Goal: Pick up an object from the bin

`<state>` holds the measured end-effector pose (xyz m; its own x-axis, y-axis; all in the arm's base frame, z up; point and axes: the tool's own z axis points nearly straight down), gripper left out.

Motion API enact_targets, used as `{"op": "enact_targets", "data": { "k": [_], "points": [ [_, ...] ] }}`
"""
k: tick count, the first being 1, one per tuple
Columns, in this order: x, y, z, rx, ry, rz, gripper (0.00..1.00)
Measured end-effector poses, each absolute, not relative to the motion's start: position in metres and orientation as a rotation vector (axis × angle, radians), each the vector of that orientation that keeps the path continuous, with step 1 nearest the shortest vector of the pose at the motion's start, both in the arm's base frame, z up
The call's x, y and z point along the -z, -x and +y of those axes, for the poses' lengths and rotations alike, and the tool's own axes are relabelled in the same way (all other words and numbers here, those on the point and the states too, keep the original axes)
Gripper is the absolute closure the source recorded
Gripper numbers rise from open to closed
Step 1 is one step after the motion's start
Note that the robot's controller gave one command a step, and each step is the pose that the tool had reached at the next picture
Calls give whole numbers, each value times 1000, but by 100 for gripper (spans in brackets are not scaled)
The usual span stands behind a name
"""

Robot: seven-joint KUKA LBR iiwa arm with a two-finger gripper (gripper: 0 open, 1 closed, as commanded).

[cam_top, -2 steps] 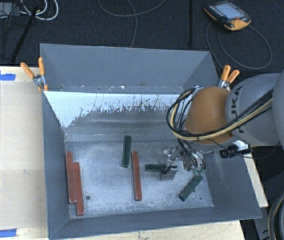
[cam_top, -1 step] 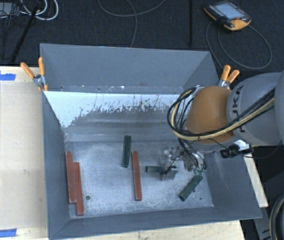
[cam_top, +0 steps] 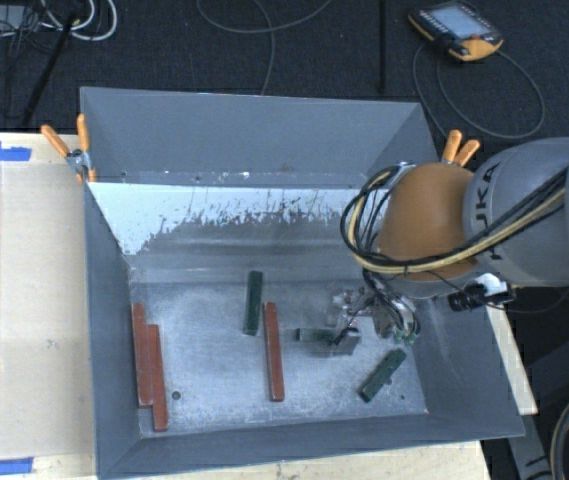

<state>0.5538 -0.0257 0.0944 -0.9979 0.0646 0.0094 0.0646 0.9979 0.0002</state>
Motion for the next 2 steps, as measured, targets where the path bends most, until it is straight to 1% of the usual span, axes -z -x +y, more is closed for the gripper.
{"op": "enact_targets", "data": {
  "k": [1,2],
  "points": [
    [-113,-556,-26,1,102,-3138,100],
    [-125,-556,-26,1,102,-3139,100]
  ]
}}
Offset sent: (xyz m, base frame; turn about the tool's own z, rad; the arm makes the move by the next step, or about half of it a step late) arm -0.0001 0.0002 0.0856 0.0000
